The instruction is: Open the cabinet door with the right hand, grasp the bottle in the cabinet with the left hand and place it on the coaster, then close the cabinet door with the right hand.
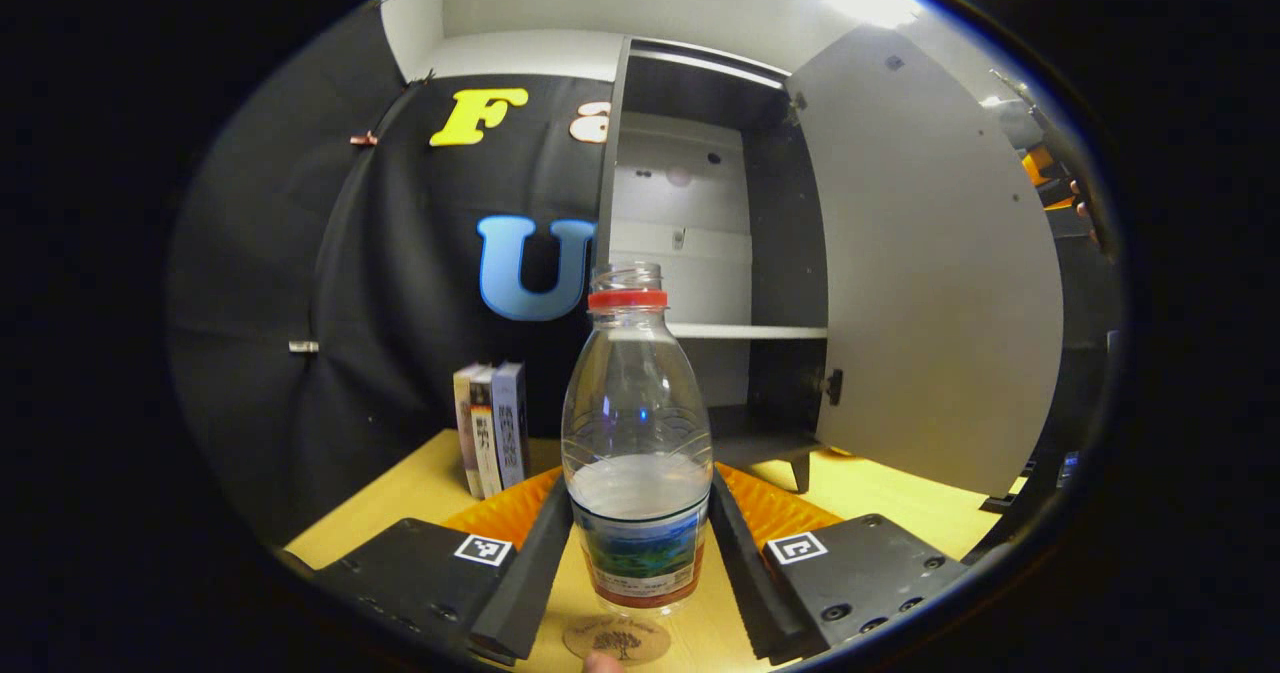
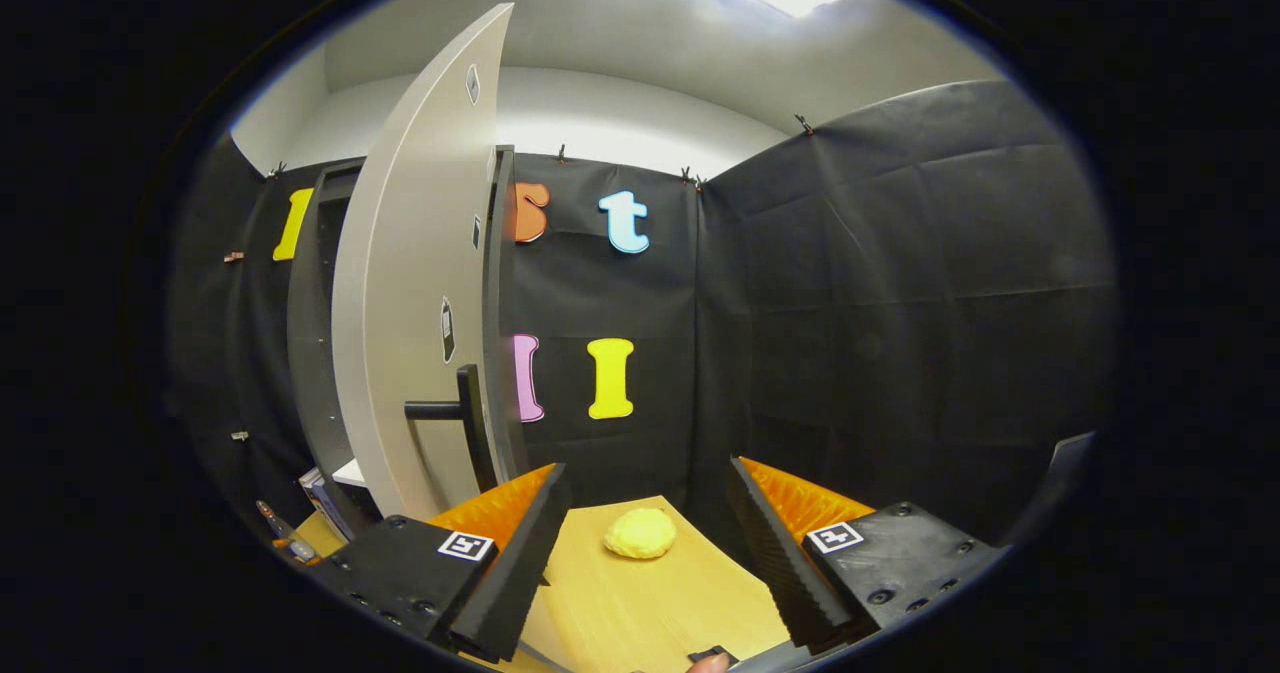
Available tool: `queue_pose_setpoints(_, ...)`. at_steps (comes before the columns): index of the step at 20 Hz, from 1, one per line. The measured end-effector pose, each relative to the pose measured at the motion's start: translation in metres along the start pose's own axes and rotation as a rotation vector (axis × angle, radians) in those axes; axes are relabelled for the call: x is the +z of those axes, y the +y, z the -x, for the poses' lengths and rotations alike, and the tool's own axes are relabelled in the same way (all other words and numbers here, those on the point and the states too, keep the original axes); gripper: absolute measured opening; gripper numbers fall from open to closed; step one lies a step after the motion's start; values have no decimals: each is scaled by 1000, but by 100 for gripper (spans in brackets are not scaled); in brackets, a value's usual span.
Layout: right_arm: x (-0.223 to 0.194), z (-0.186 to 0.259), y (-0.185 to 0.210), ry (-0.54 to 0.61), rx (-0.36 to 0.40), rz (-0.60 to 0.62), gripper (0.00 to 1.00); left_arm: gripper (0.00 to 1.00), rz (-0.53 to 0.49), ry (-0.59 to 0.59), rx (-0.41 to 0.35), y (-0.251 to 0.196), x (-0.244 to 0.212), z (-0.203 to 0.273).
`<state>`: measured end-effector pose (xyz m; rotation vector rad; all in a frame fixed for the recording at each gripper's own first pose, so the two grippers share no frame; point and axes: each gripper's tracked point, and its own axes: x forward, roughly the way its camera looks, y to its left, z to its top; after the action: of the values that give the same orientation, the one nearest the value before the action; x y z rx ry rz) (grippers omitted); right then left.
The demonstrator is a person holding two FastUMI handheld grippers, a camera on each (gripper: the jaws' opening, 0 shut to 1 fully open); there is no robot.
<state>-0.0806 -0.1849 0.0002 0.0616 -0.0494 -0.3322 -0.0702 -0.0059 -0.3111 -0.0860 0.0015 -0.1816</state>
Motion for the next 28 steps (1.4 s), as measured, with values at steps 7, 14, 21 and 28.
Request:
queue_pose_setpoints(7,-1,1,1,3,-15,5,97,78,-19,31,-5,14,-63,1)
queue_pose_setpoints(14,-12,4,-3,49,-15,31,98,80,-41,32,-8,22,-98,-7)
queue_pose_setpoints(21,-21,7,3,82,0,64,98,81,-50,33,-11,21,-107,-8)
queue_pose_setpoints(28,-27,3,5,94,13,49,96,91,-39,76,-4,20,-115,-3)
